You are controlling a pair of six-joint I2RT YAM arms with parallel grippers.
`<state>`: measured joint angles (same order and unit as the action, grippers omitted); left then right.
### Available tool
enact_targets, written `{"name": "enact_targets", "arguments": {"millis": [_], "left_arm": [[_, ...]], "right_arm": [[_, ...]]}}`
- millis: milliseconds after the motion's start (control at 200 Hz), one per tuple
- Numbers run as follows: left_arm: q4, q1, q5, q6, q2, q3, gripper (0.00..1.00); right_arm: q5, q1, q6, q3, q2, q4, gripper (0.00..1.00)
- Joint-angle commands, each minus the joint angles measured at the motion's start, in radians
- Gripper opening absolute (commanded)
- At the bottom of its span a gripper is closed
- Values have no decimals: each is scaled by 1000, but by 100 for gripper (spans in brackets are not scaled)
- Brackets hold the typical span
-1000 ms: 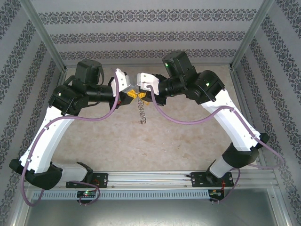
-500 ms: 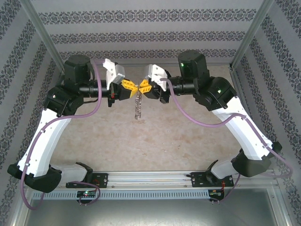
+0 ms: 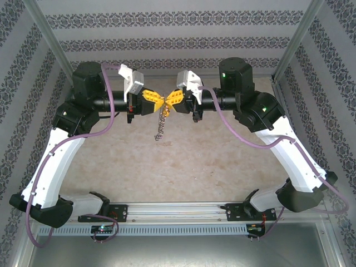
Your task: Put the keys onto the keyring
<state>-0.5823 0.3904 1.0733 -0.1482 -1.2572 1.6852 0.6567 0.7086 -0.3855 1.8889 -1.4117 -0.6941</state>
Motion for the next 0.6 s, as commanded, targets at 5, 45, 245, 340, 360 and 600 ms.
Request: {"name": "enact_targets", "arguments": {"millis": [5,45,245,340,360,600], "left_arm": [[45,4,76,4,19,1,0],[40,5,74,-1,19,-1,0],[36,5,74,-7,15,2,0],[32,5,75,-8,14,1,0],[29,5,76,-11,14,1,0],[-4,5,64,-38,11,1,0]], "right_arm": [[11,-6,28,-24,-11,51,0],[11,-6,33,-29,-12,58,4],[11,-8,53,-53,-6,106,9],[15,-7,57,-51,-12,111,10],[15,-7,58,-53,-12,113,11],[18,-10,59,-58,-11,120,8]]}}
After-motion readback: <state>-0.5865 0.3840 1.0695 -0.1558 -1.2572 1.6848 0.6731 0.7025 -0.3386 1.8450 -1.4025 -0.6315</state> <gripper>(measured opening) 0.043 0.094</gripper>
